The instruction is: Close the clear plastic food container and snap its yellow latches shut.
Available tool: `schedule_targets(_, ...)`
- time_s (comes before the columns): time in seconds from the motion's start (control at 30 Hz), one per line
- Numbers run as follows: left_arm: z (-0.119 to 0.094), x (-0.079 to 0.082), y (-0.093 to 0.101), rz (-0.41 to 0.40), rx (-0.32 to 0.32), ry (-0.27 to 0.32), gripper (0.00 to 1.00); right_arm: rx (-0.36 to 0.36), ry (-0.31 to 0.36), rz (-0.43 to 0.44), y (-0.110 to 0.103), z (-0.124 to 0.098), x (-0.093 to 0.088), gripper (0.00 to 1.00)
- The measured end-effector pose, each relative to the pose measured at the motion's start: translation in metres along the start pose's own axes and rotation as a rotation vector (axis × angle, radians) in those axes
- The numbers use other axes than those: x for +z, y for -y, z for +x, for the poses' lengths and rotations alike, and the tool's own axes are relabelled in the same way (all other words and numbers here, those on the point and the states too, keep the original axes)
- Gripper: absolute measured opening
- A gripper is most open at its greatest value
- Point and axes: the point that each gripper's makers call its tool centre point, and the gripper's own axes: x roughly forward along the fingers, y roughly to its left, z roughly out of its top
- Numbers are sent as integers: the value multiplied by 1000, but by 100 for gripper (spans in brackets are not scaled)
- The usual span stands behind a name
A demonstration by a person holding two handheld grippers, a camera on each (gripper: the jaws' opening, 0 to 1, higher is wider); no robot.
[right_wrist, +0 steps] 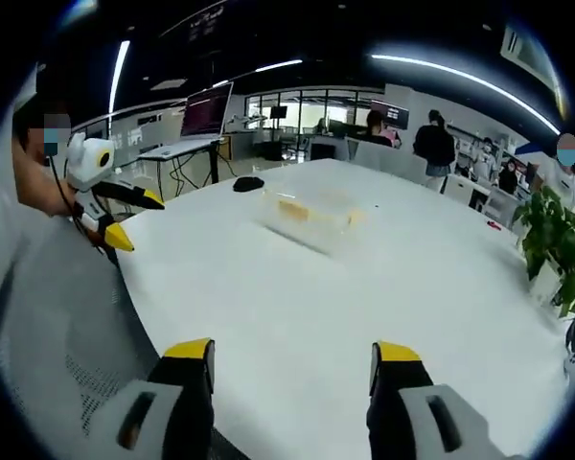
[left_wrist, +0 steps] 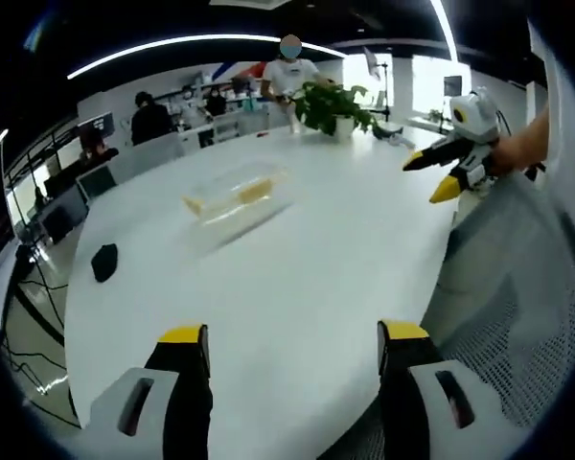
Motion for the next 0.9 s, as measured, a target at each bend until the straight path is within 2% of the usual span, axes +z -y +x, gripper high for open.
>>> schedule_targets(0.2,-1,-1,-6,-45,34,23,70,-11,-10,-2,1,2,-4,65)
schedule_targets(0.33,-2,-10,-9,-54,48,0,70,-7,-20,-2,0,3,-7,65)
schedule_targets(0.4,-3,-8,-10,-68,55,12,70,-5,-27,-3,-1,4,-8,65)
schedule_targets(0.5,-2,-9,-10,-51,59,3,70,-3,-26,3,-1,3,-8,65)
schedule_targets(0.9,-4,-8,-14,-76,76,20,70,-20,-21,-6,2,2,-7,63)
